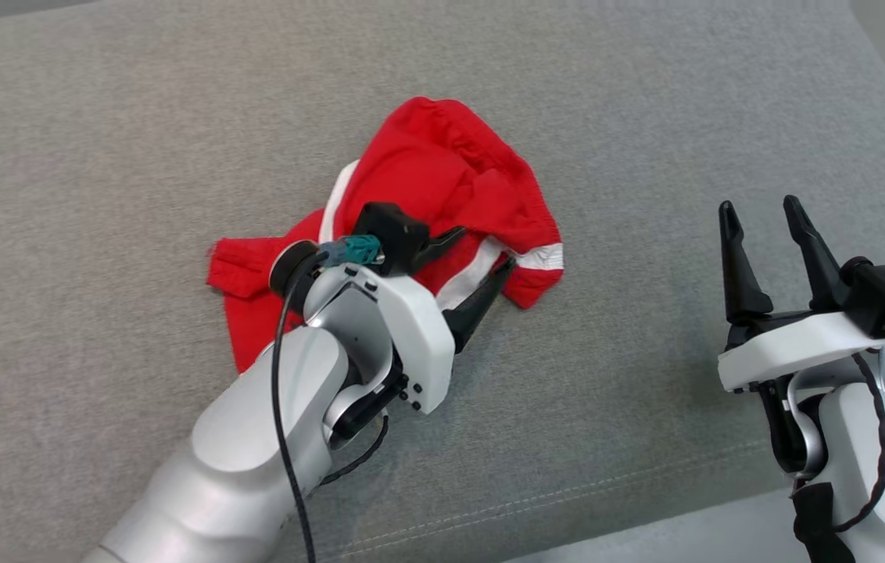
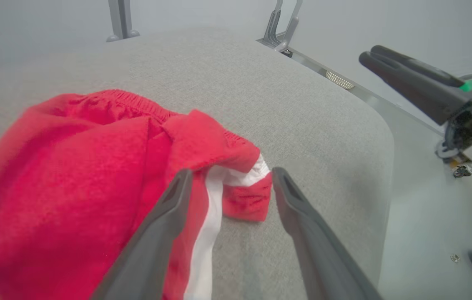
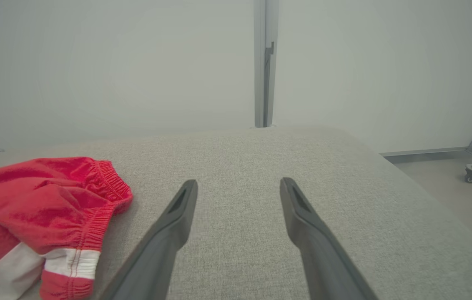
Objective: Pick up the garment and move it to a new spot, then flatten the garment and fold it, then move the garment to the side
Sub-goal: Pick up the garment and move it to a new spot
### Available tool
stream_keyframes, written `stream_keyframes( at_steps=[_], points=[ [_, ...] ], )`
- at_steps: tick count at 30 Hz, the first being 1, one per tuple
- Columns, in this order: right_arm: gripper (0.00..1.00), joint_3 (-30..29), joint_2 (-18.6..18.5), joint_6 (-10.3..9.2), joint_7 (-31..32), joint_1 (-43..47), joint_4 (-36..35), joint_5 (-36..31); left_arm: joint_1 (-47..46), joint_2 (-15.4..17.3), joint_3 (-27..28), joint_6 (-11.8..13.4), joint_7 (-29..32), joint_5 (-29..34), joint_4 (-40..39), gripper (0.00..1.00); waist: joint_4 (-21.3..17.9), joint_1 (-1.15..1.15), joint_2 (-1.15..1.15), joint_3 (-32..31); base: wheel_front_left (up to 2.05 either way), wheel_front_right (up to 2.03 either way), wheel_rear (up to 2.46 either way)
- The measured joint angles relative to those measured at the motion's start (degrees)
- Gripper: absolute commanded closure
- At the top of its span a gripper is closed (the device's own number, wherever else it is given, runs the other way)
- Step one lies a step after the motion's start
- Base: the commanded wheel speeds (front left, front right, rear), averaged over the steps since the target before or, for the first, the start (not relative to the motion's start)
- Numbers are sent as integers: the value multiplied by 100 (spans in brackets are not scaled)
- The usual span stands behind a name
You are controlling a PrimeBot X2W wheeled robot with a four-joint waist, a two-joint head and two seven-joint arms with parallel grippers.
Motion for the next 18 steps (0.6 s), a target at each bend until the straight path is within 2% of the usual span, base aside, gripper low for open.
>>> stream_keyframes(
  at_steps=[3,5,11,16,17,18],
  points=[
    [0,-70,-62,0,8,3,2,-9,317,275,42,70,-67,0,-421,0,280,0,0,-118,0,0,0],
    [0,-94,-93,0,11,13,-12,-35,558,475,138,257,-98,-7,-709,0,470,0,0,-201,0,0,0],
    [0,-235,-169,0,129,273,-119,-91,1349,1158,909,1095,-564,-88,-1634,0,984,0,0,-492,0,0,0],
    [0,-255,-171,0,212,482,-318,-109,2208,1648,1751,1777,-1096,-260,-2235,0,1241,0,0,-770,0,0,0],
    [0,-255,-171,0,212,482,-318,-109,2208,1648,1751,1777,-1096,-260,-2235,0,1241,0,0,-770,0,0,0],
    [0,-259,-174,0,222,524,-353,-111,2363,1734,1881,1885,-1185,-271,-2319,0,1280,0,0,-815,0,0,0]
  ],
)
